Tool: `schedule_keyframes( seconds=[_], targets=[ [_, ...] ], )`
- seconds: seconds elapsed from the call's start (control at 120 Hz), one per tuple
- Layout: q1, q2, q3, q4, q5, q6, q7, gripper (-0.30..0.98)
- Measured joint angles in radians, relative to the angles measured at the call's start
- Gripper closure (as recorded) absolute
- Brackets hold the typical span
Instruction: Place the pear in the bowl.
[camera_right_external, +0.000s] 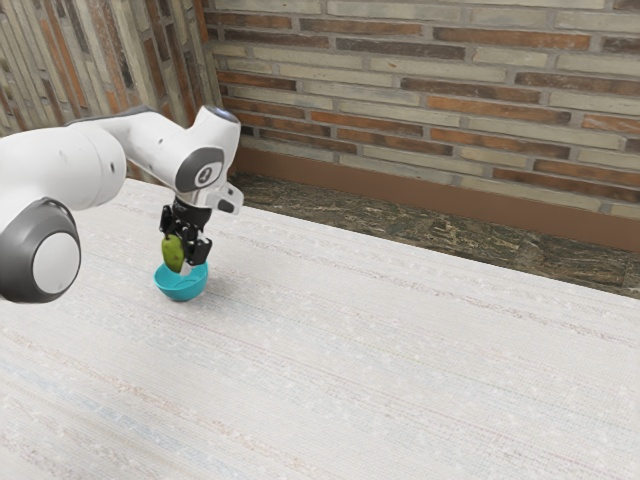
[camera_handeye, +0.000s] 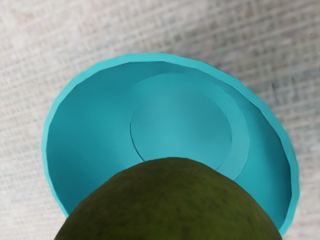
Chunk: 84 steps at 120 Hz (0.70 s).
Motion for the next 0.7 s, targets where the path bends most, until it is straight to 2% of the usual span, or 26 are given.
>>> schedule_keyframes(
  seconds=[0.183,0.358,0.475,0.617,0.7],
  targets=[
    [0.001,-0.002,0.003,-0.006,-0.010,0.015,0.022,0.15],
    [-0.010,-0.041,0.003,-0.016,-0.016,0.024,0.039,0.07],
    [-0.080,-0.251,-0.003,-0.021,-0.068,-0.017,0.047,0.04],
    [-0.216,-0.621,0.056,-0.175,-0.225,-0.097,0.042,0.02],
    [-0.317,-0.721,0.108,-0.232,-0.304,-0.148,0.020,0.01]
  ],
)
